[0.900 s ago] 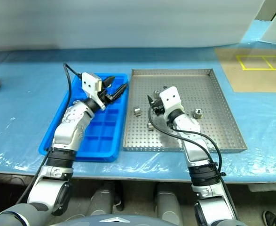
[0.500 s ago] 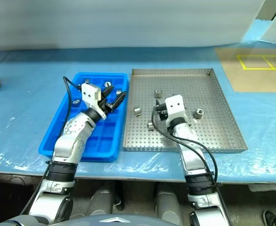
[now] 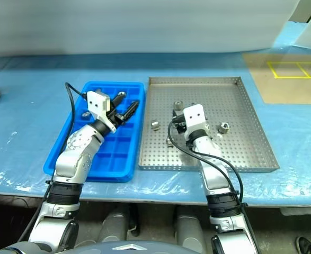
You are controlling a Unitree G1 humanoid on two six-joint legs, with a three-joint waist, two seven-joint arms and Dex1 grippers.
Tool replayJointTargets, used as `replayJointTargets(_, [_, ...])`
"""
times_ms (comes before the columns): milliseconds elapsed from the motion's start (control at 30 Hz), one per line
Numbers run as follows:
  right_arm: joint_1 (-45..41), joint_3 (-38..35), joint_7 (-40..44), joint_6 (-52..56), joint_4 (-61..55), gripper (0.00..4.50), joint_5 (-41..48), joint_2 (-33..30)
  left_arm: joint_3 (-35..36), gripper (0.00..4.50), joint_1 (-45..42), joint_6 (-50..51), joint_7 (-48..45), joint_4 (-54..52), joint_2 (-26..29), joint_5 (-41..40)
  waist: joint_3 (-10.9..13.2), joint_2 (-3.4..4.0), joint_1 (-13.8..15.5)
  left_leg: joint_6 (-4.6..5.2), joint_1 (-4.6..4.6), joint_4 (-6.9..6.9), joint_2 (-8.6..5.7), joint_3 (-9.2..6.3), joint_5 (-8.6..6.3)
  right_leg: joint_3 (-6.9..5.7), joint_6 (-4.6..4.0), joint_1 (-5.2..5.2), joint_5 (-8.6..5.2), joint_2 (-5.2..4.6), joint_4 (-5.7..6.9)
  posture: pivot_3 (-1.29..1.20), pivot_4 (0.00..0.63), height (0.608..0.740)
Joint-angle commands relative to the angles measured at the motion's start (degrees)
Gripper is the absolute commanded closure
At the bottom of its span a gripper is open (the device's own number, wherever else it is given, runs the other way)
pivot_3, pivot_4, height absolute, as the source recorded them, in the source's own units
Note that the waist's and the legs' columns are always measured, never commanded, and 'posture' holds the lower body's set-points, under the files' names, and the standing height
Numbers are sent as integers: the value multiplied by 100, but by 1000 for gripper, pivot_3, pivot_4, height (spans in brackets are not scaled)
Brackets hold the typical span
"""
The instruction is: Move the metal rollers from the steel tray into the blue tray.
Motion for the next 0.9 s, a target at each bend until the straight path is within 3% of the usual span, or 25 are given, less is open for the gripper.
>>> replayJointTargets(33, [-88,-11,5,-118,-144,787,-13,-30,26,1100,-148,-76,-7,-91,2,-30,0,0,-1,0,0,0,0,0,0,0,0,0,0,0,0,-160,150,740])
replayJointTargets(333, [-128,-47,71,-72,-208,787,9,-153,-64,1100,-234,-60,-114,28,13,-16,0,0,-1,-1,0,0,0,0,0,0,0,0,0,0,1,-169,150,740])
replayJointTargets(500, [-173,-238,636,16,-449,787,403,-515,-354,1100,-893,-118,-1180,302,391,-127,0,0,11,0,-1,1,0,0,1,0,1,-1,0,0,2,-184,150,740])
replayJointTargets(700, [47,-323,1555,305,-876,787,889,-1175,-501,1100,-2697,-1027,-2656,2346,804,83,0,0,5,0,4,5,-2,0,1,1,0,7,2,0,3,-224,150,740])
replayJointTargets(900, [176,-536,1776,742,-1283,787,1335,-1301,-1257,1100,-4215,-2554,-4526,4804,696,839,0,1,-7,10,2,4,-4,4,-4,2,-2,7,2,-2,-4,-302,150,740])
